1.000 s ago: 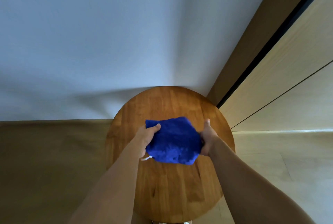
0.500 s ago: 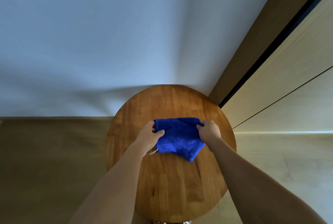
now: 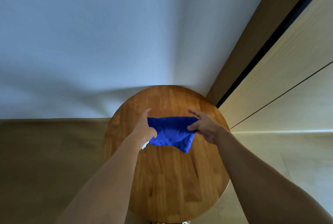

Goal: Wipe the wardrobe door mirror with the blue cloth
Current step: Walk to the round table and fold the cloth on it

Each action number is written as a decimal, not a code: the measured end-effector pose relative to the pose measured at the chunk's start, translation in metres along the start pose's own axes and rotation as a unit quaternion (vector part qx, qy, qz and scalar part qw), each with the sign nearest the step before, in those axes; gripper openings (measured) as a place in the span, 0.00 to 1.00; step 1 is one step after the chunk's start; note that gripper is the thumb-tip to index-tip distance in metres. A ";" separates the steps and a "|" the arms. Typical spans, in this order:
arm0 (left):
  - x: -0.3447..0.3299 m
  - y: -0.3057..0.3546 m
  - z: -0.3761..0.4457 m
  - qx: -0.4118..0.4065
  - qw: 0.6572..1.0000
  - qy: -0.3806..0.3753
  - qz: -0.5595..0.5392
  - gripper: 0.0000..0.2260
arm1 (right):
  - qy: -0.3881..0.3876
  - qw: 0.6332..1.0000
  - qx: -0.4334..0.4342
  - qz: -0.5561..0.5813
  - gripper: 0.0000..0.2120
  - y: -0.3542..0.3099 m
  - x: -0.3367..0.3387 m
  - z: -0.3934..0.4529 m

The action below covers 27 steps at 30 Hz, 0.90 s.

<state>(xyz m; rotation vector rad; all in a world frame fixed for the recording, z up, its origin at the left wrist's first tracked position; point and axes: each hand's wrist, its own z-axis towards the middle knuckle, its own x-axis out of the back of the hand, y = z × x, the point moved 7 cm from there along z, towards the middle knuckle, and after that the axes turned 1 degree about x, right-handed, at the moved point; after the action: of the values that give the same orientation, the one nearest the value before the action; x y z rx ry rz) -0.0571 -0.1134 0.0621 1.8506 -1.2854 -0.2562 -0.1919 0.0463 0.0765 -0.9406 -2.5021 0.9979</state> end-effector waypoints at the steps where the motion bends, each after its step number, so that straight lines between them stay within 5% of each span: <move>1: 0.000 -0.004 -0.001 0.002 0.998 0.009 0.061 0.41 | 0.010 0.996 0.014 -0.090 0.34 0.001 0.000 0.001; 3: -0.001 -0.011 -0.004 -0.002 0.992 0.035 0.122 0.34 | 0.053 0.969 0.038 -0.238 0.30 0.004 0.001 0.000; 6: -0.003 -0.015 -0.008 -0.016 0.987 0.071 0.147 0.19 | 0.115 0.944 0.060 -0.303 0.21 0.011 0.002 -0.003; 10: 0.002 -0.021 -0.009 0.016 0.985 0.055 0.163 0.08 | 0.054 0.915 0.028 -0.398 0.06 0.011 0.004 -0.003; 12: 0.003 -0.028 -0.009 0.057 0.992 0.004 0.113 0.13 | 0.022 0.935 0.005 -0.354 0.01 0.011 0.009 -0.005; 16: -0.002 -0.035 -0.009 0.065 0.995 -0.069 0.005 0.04 | 0.003 0.982 -0.043 -0.183 0.07 0.030 0.015 -0.001; 27: -0.029 -0.096 0.084 0.024 0.981 0.125 -0.145 0.15 | 0.189 0.975 0.015 -0.118 0.14 0.095 0.022 0.117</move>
<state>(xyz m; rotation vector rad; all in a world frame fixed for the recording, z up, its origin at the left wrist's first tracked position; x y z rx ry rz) -0.0549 -0.1217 -0.0690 2.0364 -0.8574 -0.1405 -0.2195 0.0535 -0.0736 -0.7234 -2.2064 0.7046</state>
